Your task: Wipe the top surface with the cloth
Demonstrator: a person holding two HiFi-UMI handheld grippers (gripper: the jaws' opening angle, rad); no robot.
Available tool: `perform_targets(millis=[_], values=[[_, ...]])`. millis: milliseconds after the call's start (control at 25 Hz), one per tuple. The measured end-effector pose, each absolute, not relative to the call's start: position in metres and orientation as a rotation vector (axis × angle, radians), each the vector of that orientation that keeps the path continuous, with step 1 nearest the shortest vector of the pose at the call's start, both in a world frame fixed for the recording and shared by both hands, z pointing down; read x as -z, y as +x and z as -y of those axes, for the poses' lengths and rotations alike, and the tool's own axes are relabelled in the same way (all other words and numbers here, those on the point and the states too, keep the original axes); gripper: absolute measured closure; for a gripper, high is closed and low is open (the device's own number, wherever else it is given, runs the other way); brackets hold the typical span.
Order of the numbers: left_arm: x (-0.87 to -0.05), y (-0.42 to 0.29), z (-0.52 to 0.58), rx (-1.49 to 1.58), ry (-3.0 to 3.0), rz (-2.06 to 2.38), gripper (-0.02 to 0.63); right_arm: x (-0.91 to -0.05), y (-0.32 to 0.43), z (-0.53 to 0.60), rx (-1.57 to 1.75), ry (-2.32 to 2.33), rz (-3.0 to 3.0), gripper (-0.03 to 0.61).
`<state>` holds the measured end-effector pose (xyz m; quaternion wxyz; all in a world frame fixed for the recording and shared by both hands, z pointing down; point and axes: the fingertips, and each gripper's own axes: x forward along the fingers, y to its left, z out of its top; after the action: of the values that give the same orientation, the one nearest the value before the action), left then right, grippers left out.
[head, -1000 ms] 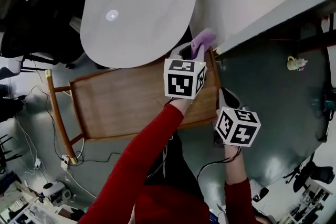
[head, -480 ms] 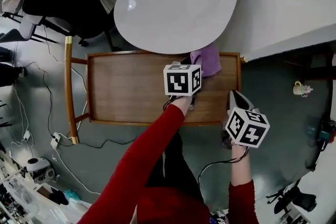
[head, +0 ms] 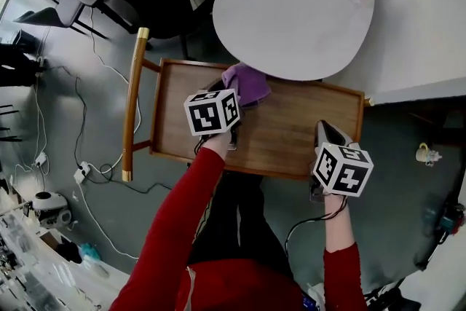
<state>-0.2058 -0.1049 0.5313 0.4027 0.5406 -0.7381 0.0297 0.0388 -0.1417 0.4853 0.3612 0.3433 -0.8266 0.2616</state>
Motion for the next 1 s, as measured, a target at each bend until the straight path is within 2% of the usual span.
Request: perform_targets(millis=[400, 1000], values=[[-0.524, -0.312, 0.029, -0.074, 1.125, 2.078, 0.563, -0.494, -0.033, 0.125, -0.615, 0.718, 2.174, 0.575], [-0.520, -0.350, -0.011, -0.081, 0.977, 2.223, 0.563, -0.492, -0.062, 0.110, -0.566, 0.658, 2.181, 0.575]])
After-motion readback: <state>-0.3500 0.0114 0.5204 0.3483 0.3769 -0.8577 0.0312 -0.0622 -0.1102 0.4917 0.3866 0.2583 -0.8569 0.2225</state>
